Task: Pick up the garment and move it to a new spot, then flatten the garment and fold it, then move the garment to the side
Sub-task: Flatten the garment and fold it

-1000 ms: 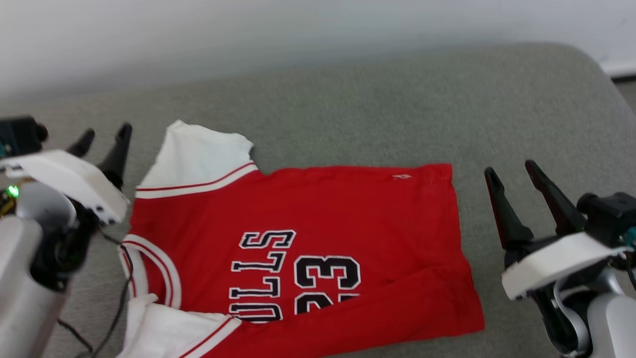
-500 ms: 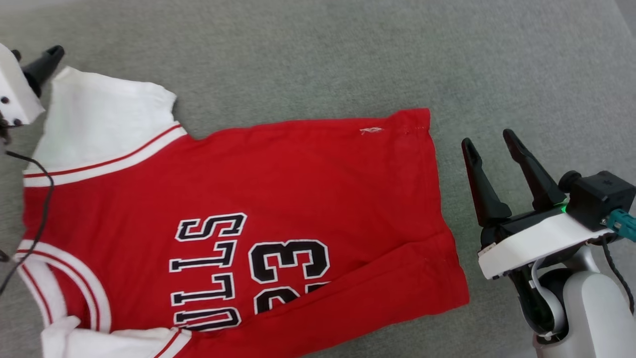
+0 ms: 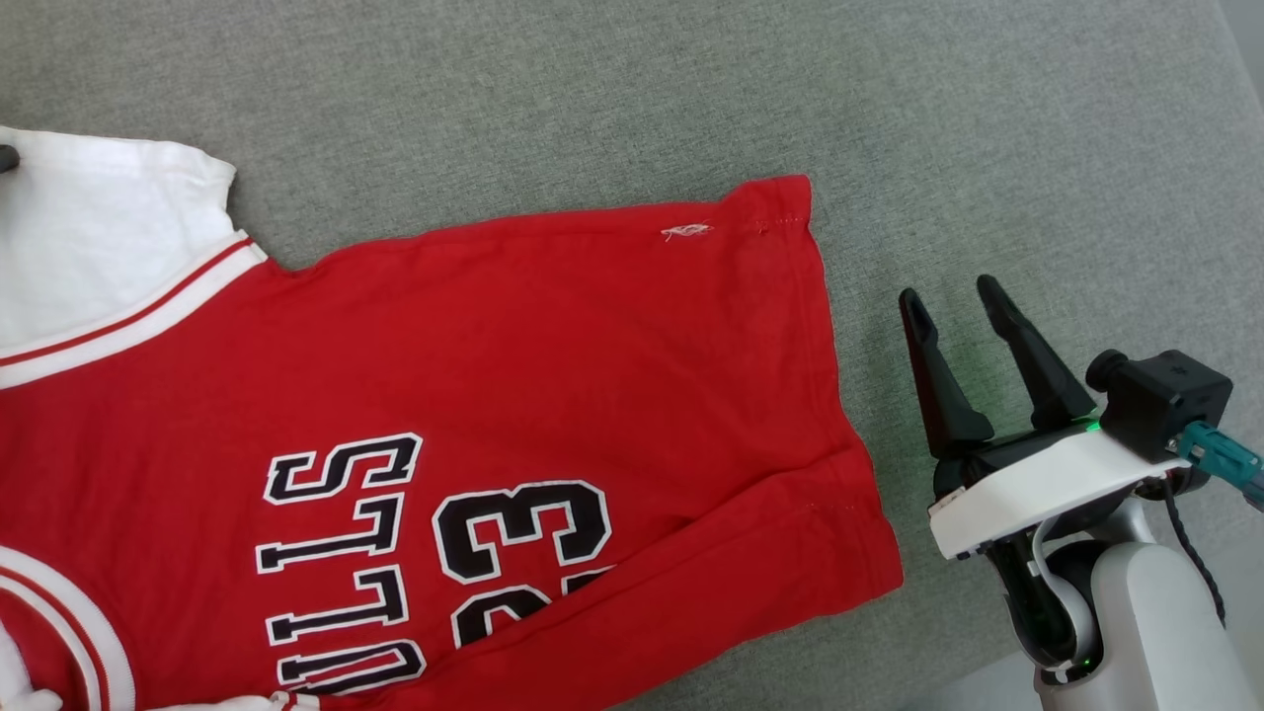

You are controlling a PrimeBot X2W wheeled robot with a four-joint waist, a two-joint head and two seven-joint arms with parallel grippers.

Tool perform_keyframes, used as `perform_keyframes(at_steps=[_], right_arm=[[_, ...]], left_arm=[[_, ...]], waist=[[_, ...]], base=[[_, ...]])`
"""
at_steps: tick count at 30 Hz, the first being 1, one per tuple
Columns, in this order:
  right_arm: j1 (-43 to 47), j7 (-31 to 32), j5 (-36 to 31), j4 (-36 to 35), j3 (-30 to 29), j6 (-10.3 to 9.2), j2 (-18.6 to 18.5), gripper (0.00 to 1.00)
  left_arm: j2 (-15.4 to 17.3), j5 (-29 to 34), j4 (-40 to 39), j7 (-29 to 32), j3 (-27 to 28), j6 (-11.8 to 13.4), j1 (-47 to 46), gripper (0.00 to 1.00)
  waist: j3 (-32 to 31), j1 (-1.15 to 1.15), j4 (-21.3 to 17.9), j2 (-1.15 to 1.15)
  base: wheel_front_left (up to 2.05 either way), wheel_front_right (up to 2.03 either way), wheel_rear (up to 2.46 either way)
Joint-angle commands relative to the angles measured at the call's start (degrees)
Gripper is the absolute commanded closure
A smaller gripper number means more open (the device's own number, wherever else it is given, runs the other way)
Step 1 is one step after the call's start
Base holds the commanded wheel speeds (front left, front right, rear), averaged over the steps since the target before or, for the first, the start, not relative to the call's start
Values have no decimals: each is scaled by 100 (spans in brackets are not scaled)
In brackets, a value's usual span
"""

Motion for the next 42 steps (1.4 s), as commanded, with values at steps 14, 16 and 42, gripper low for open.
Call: perform_keyframes(at_steps=[14, 16, 42], right_arm=[[-256, 1031, 716, 236, -109, -2, -268, 0], [-426, 1401, 921, 308, -101, -2, -400, 0], [-2189, 5401, 1387, 2069, 122, -1, -1190, 100]], left_arm=[[-741, -21, 203, -756, -125, -169, 519, 100], [-814, 67, 235, -1026, -93, -199, 392, 100], [-1955, 612, 267, -2160, -629, -837, -552, 100]], waist=[[-385, 0, 367, 0], [-470, 0, 491, 0], [-435, 0, 1958, 0]], base=[[0, 0, 0], [0, 0, 0], [0, 0, 0]])
